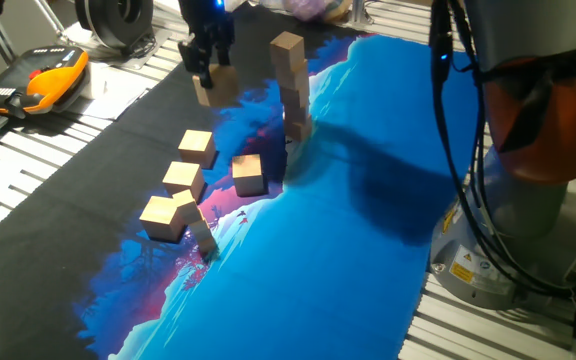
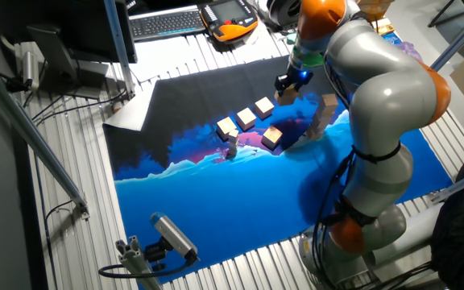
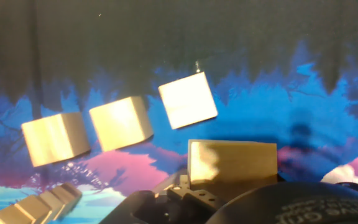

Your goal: Stack the blocks in a vertical line of five

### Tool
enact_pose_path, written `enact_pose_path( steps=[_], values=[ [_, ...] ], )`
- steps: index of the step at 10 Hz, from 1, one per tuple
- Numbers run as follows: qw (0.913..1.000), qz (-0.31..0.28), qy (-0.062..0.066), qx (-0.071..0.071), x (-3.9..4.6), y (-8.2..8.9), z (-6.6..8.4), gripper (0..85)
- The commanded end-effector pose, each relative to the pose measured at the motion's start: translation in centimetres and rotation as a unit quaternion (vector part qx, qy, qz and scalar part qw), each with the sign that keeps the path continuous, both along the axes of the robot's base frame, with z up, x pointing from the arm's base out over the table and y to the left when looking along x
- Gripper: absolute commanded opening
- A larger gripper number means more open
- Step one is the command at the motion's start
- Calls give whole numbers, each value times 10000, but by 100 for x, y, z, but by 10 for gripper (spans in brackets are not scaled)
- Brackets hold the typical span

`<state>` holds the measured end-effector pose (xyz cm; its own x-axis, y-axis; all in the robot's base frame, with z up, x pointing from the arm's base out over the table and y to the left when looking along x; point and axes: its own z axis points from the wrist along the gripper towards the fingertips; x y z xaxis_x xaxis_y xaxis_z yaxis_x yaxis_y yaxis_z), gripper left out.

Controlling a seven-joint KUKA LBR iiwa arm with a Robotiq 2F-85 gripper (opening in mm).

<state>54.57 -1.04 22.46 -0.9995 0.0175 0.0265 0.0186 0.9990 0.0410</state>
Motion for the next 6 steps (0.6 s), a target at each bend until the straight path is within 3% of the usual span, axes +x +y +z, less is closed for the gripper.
enact_pose_path(
  steps=[1, 3, 6],
  values=[
    [9999, -37, -76, -101, -203, 220, -59, 0],
    [9996, -91, -160, -231, -377, 407, -243, 0],
    [9996, 54, -186, -215, -455, 450, -467, 0]
  ],
)
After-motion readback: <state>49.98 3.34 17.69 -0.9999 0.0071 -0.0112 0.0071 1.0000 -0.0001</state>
